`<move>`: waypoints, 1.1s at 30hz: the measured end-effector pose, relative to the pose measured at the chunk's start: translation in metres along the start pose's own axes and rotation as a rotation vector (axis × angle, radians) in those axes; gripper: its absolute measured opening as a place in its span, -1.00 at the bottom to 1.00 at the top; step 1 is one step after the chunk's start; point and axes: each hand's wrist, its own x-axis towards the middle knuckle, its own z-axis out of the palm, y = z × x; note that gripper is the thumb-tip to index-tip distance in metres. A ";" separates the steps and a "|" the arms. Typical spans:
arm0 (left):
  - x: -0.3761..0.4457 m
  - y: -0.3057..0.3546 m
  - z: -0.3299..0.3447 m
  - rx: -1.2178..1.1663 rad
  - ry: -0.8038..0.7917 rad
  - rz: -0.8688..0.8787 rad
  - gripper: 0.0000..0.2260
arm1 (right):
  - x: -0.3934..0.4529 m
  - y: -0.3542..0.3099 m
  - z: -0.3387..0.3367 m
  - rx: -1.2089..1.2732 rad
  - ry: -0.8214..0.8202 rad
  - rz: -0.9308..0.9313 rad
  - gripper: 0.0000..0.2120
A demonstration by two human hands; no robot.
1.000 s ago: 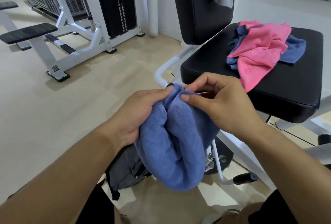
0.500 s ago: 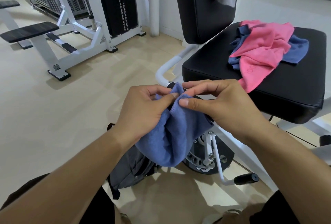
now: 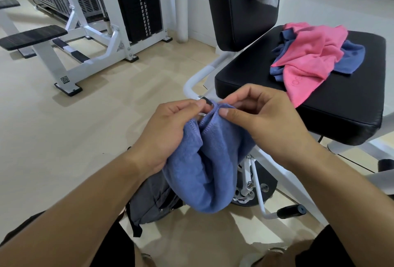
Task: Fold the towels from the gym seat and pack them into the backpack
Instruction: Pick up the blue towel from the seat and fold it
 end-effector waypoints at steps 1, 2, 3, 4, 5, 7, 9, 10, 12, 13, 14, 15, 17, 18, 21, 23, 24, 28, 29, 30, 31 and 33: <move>0.000 0.000 0.001 -0.050 -0.022 -0.054 -0.82 | 0.000 0.000 0.000 -0.019 -0.014 -0.023 -0.87; 0.001 -0.001 0.001 -0.087 -0.043 -0.102 -0.84 | -0.001 0.000 0.001 -0.040 -0.025 -0.046 -0.86; 0.001 -0.001 0.000 -0.113 -0.061 -0.142 -0.82 | -0.001 -0.001 0.001 -0.055 -0.032 -0.064 -0.86; 0.002 -0.002 -0.002 -0.135 -0.077 -0.172 -0.79 | -0.001 -0.001 0.000 -0.066 -0.038 -0.072 -0.86; 0.003 -0.002 -0.003 -0.158 -0.101 -0.189 -0.74 | -0.001 -0.001 -0.001 -0.070 -0.045 -0.071 -0.88; 0.002 -0.001 -0.005 -0.200 -0.162 -0.184 -0.63 | 0.000 -0.002 -0.003 -0.067 -0.049 -0.062 -0.91; 0.001 0.000 -0.004 -0.184 -0.160 -0.136 -0.60 | 0.001 -0.001 -0.005 -0.082 -0.027 -0.067 -0.91; 0.001 0.001 -0.003 -0.153 -0.125 -0.107 -0.62 | 0.001 -0.001 -0.005 -0.104 -0.015 -0.075 -0.91; 0.000 0.000 -0.001 -0.099 -0.056 -0.072 -0.71 | 0.001 -0.001 -0.004 -0.154 -0.014 -0.077 -0.91; 0.000 0.000 0.000 -0.077 -0.033 -0.065 -0.77 | 0.000 -0.001 -0.005 -0.172 -0.025 -0.065 -0.93; 0.000 -0.001 0.000 -0.050 -0.011 -0.059 -0.82 | 0.000 -0.001 -0.006 -0.187 -0.040 -0.047 -0.95; 0.000 -0.002 0.000 -0.022 0.013 -0.054 -0.85 | -0.001 -0.002 -0.007 -0.203 -0.057 -0.028 -0.94; 0.000 -0.002 0.001 0.041 0.047 -0.040 -0.89 | -0.001 -0.002 -0.007 -0.239 -0.074 -0.008 -0.92; 0.000 -0.002 0.001 0.066 0.052 -0.034 -0.93 | -0.001 -0.002 -0.007 -0.266 -0.064 -0.007 -0.92; -0.002 0.001 0.001 0.096 0.048 -0.014 -0.90 | 0.000 0.000 -0.007 -0.378 -0.011 -0.003 -0.92; -0.003 0.002 0.001 0.085 0.044 -0.004 -0.88 | 0.001 0.000 -0.007 -0.357 -0.013 0.004 -0.92; -0.003 0.003 0.001 0.082 0.048 -0.004 -0.89 | 0.001 0.000 -0.007 -0.316 -0.015 0.006 -0.94; -0.002 0.000 0.001 0.126 0.102 -0.001 -0.92 | -0.001 -0.003 -0.006 -0.147 -0.092 0.000 -0.90; -0.002 0.000 0.002 0.136 0.105 0.001 -0.91 | -0.002 -0.003 -0.005 -0.116 -0.124 0.000 -0.89; -0.002 -0.001 0.002 0.145 0.101 0.006 -0.90 | -0.002 -0.002 -0.004 -0.089 -0.139 0.009 -0.89; -0.002 -0.001 0.002 0.154 0.093 0.013 -0.88 | -0.002 -0.002 -0.003 -0.066 -0.135 0.021 -0.90; -0.003 -0.002 0.002 0.163 0.072 0.026 -0.87 | -0.002 -0.001 -0.002 -0.043 -0.100 0.028 -0.92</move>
